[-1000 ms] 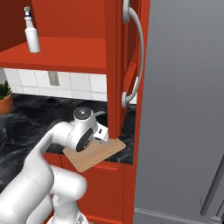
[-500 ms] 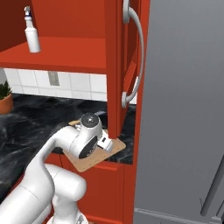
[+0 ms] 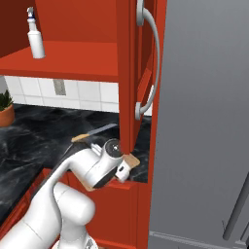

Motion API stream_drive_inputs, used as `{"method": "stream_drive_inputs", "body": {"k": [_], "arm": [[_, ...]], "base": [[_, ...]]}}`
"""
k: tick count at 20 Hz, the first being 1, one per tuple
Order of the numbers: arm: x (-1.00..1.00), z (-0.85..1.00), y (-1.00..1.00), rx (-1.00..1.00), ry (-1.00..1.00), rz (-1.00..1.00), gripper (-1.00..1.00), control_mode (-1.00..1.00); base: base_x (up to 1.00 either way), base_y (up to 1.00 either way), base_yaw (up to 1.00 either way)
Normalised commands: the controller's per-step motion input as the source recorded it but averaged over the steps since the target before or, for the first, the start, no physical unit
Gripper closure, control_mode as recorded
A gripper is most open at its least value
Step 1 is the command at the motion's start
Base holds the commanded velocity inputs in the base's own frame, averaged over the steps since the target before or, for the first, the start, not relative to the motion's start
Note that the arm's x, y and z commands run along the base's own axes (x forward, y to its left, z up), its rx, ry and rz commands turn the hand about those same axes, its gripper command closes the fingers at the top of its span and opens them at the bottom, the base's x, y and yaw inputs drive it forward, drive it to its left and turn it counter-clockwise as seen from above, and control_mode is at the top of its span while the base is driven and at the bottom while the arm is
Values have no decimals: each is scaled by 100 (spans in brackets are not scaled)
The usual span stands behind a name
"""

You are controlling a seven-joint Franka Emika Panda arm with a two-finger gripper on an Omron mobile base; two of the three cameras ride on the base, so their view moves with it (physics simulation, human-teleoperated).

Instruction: Move the cutting board and knife to the sink. Then move spray from the cabinet to the counter.

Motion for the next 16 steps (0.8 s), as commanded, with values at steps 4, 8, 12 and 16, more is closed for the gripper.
{"method": "stream_drive_inputs", "body": {"k": [4,8,12,16], "arm": [[-21,-13,-3,16,0,-11,-100,-100],[-11,-28,0,17,0,-12,-100,-100],[-3,-27,0,16,0,-13,-100,-100],[3,-25,-11,14,0,-8,-100,-100]], "base": [[0,0,0],[0,0,0],[0,0,0],[0,0,0]]}}
